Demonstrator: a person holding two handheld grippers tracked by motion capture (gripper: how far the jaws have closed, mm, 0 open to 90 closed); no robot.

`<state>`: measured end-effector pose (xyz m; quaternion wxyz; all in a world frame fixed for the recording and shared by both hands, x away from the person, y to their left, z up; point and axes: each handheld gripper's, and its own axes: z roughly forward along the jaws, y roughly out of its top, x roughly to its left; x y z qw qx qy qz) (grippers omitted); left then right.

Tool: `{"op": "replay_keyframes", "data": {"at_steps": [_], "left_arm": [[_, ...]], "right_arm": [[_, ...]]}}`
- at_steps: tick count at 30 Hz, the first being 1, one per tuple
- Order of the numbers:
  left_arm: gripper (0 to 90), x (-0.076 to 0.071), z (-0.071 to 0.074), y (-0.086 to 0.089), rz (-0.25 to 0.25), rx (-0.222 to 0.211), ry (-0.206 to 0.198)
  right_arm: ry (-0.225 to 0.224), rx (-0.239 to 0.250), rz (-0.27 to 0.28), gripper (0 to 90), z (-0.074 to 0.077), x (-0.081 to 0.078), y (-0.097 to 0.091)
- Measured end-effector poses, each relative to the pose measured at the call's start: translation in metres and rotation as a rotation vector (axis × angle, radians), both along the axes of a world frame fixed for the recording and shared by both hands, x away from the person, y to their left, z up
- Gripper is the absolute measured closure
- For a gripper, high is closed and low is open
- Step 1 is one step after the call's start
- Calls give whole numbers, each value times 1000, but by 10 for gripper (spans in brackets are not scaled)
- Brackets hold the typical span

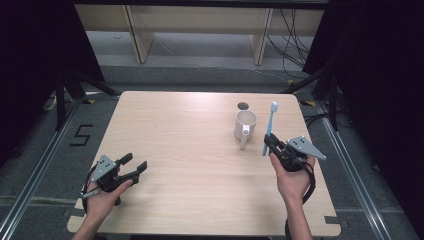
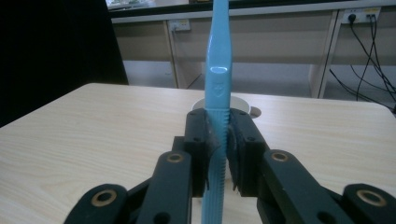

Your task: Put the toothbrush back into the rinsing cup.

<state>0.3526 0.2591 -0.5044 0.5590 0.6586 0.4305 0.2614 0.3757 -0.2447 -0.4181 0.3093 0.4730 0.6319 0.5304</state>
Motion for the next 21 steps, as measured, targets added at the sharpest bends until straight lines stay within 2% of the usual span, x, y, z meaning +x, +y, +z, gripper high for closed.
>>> {"op": "replay_keyframes", "data": {"at_steps": [2, 3, 7, 8, 10, 12, 13, 14, 17, 18, 19, 21], "left_arm": [[301, 0, 0, -1, -4, 3, -1], [301, 0, 0, -1, -5, 4, -1], [301, 0, 0, -2, -4, 3, -2], [301, 1, -1, -2, -6, -5, -7], [301, 0, 0, -2, -2, 4, 2], [301, 1, 0, -2, -8, -11, -16], [301, 1, 0, -2, -8, -11, -16], [301, 0, 1, -1, -1, 4, -3], [301, 0, 1, -1, 1, 3, -3], [301, 0, 1, -1, 1, 3, -4], [301, 0, 0, -1, -2, 0, -6], [301, 0, 0, -1, -1, 2, -4]], "right_arm": [[0, 8, -5, 793, 2, 1, 2], [-12, -9, -7, 793, 3, 2, 1], [-14, 28, -21, 793, 9, 3, 7], [-14, 28, -21, 793, 9, 3, 7], [-43, 0, -17, 793, 11, 7, 6], [-38, 12, -20, 793, 13, 8, 7], [-38, 12, -20, 793, 13, 8, 7], [-68, 4, -23, 793, 13, 10, 7], [-63, 8, -27, 793, 14, 11, 9], [-59, 25, -37, 793, 14, 12, 11], [-69, 11, -32, 793, 14, 13, 11], [-75, 17, -27, 793, 14, 14, 12]]}}
